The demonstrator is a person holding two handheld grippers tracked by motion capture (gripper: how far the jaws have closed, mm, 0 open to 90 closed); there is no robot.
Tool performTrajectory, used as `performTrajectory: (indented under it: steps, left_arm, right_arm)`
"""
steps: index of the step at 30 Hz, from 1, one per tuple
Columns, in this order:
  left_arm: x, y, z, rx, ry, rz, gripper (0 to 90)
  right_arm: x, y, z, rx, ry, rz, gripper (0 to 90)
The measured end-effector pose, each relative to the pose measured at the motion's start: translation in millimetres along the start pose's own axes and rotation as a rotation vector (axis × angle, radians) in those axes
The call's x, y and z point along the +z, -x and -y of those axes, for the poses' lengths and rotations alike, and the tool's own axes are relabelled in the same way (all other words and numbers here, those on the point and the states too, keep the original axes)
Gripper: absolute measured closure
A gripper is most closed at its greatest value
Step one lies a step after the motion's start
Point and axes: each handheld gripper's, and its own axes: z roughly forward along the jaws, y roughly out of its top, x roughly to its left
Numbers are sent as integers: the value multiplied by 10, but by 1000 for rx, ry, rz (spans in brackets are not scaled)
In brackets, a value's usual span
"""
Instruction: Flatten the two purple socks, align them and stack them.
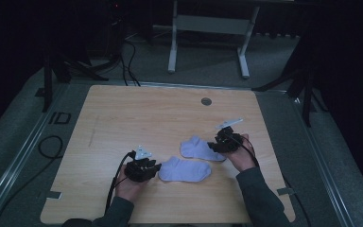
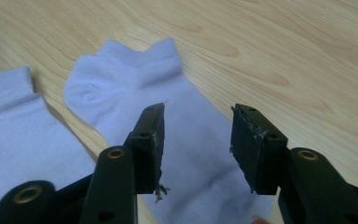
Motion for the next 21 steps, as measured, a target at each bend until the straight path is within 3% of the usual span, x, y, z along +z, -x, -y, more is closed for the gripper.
performTrajectory:
  steps: [9,16,21]
  left_arm:
    - [0,11,0,7,-5,1,675]
    - [3,11,1,7,-6,3,674]
    - [17,30,4,9,-11,7,673]
  right_arm:
    - [261,-188,-178,-118,-39,-53,532]
    - [438,-330,-235,-189,-64,-95,469]
    - [549,-357,-232,-206,-90,-119,431]
